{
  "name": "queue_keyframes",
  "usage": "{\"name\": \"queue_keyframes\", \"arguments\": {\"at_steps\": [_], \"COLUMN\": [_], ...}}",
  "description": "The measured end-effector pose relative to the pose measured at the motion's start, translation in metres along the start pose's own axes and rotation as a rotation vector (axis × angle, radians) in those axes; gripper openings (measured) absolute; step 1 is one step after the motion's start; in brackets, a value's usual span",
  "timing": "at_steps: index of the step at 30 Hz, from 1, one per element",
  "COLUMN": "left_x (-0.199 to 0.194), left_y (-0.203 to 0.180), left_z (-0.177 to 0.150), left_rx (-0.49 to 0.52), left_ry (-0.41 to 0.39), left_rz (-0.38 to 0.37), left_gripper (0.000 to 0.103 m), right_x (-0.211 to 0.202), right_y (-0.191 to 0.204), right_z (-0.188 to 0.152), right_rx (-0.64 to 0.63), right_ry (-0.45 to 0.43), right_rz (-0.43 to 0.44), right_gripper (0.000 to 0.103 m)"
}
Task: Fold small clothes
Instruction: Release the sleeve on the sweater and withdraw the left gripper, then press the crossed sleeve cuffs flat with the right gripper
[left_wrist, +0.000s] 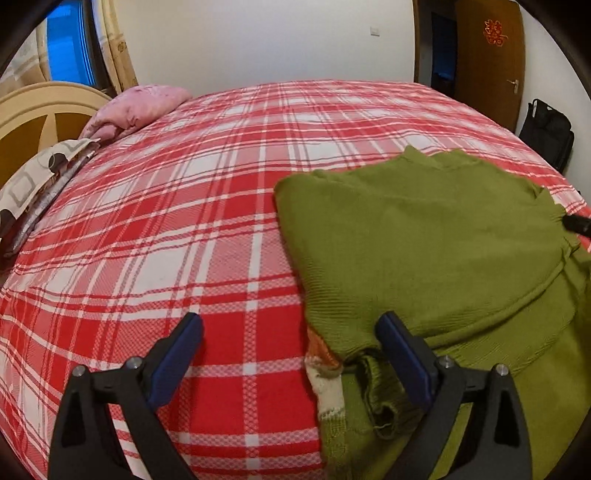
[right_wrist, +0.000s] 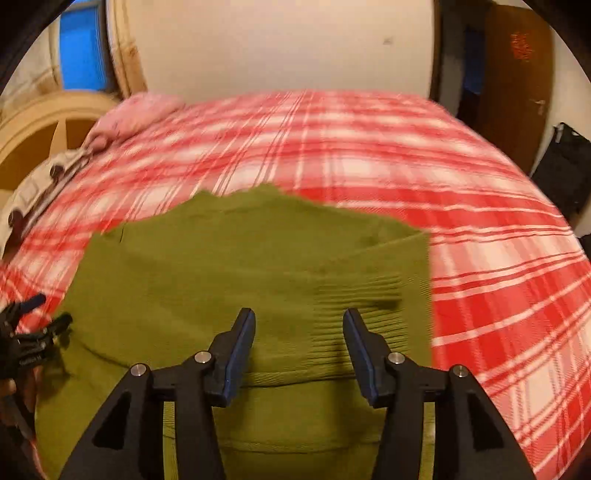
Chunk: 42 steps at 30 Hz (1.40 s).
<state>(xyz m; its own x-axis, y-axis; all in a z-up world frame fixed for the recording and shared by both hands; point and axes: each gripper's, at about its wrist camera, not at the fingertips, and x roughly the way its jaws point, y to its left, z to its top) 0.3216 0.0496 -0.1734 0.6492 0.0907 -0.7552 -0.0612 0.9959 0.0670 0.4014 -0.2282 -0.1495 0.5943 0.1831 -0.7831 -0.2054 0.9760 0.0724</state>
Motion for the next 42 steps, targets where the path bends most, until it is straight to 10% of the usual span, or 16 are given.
{"name": "queue_keyframes", "arguments": {"at_steps": [42], "left_x": [-0.016], "left_y": [0.002], "left_z": [-0.019], "left_rx": [-0.049], "left_ry": [0.032], "left_rz": [-0.035], "left_gripper": [0.103], "right_x": [-0.005], "right_y": [-0.032], "right_z": [-0.030], "right_rx": [0.037], "right_ry": [0.066], "right_rz": [-0.097], "right_gripper": [0.051]}}
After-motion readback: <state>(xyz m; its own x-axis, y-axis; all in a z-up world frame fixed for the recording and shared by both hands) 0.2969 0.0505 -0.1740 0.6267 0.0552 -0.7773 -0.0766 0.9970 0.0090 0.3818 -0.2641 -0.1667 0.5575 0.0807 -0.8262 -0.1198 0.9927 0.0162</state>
